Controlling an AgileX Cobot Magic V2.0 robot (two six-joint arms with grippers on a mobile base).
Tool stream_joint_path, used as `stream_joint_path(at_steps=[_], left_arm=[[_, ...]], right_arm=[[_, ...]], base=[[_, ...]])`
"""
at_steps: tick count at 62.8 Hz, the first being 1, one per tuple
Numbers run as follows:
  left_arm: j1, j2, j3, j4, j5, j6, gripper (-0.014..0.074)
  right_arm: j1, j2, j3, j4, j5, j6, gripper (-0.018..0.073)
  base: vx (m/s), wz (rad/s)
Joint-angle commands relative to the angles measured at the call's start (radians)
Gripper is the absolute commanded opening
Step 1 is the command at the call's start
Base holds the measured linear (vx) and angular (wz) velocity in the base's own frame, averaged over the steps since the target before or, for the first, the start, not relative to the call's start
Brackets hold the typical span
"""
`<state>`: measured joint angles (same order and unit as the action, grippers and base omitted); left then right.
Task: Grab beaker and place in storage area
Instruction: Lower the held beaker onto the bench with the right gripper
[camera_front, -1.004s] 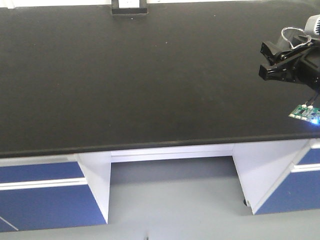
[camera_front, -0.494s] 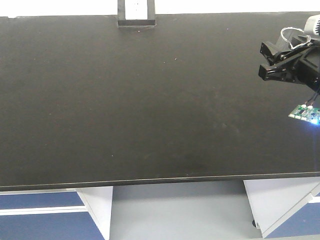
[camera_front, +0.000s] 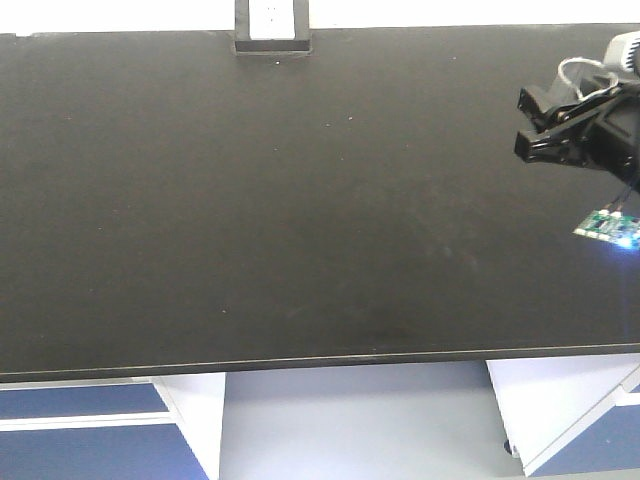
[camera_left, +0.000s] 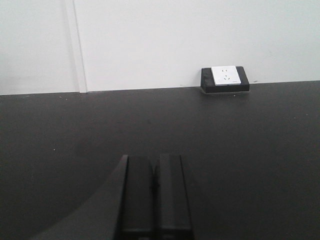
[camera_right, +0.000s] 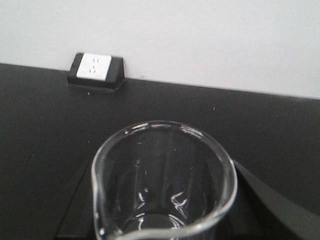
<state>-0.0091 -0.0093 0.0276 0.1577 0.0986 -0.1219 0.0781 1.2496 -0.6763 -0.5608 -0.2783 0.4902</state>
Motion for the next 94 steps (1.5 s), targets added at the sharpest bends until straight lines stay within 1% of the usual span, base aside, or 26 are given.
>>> stream_joint_path(at_steps=[1,6,19,28,33,41,53,59,70,80,94], left_arm=[[0.0,-0.015,-0.02,-0.001,-0.079,-0.01,-0.0006],[0.0,-0.015,-0.02,-0.001,-0.079,-0.01,-0.0006],[0.0,-0.015,-0.02,-0.001,-0.079,-0.01,-0.0006],[0.0,-0.015,-0.02,-0.001,-0.079,-0.01,-0.0006],[0.0,-0.015,-0.02,-0.001,-0.079,-0.01,-0.0006],[0.0,-0.015,-0.02,-0.001,-0.079,-0.01,-0.0006],[0.0,-0.015,-0.02,-0.001,-0.079,-0.01,-0.0006],[0.0,-0.015,-0.02,-0.001,-0.079,-0.01,-0.0006],[0.0,-0.015,-0.02,-0.001,-0.079,-0.01,-0.0006],[0.0,-0.015,-0.02,-0.001,-0.079,-0.01,-0.0006],[0.0,-0.015,-0.02,-0.001,-0.079,-0.01,-0.0006]], right_arm=[[-0.001,0.022,-0.029,0.005,-0.079,0.022,-0.0001],[-0.001,0.057,-0.029,-0.003,-0.106,0.022,-0.0001],[-0.001,0.19,-0.029,-0.098,-0.27,0.017,-0.0001],[-0.001,0.297,-0.029,-0.1,-0.359,0.01,-0.0001],[-0.001,0.348,-0.029,-0.1,-0.41,-0.016,-0.0001],[0.0,0.435,-0.03,-0.1,-0.491,-0.089,-0.0001],[0.0,0.56,-0.03,-0.053,-0.565,-0.147,-0.0001],[0.0,0.623,-0.03,-0.031,-0.625,-0.216,-0.0001],[0.0,0.715,-0.033,0.025,-0.705,-0.285,-0.0001],[0.0,0.779,-0.033,0.078,-0.753,-0.312,-0.0001],[0.0,0.833,-0.033,0.086,-0.804,-0.386,0.0]], base=[[0.0,0.0],[0.0,0.0],[0.0,0.0],[0.0,0.0],[0.0,-0.01],[0.0,-0.01],[0.0,-0.01],[0.0,0.0],[0.0,0.0],[0.0,0.0],[0.0,0.0]])
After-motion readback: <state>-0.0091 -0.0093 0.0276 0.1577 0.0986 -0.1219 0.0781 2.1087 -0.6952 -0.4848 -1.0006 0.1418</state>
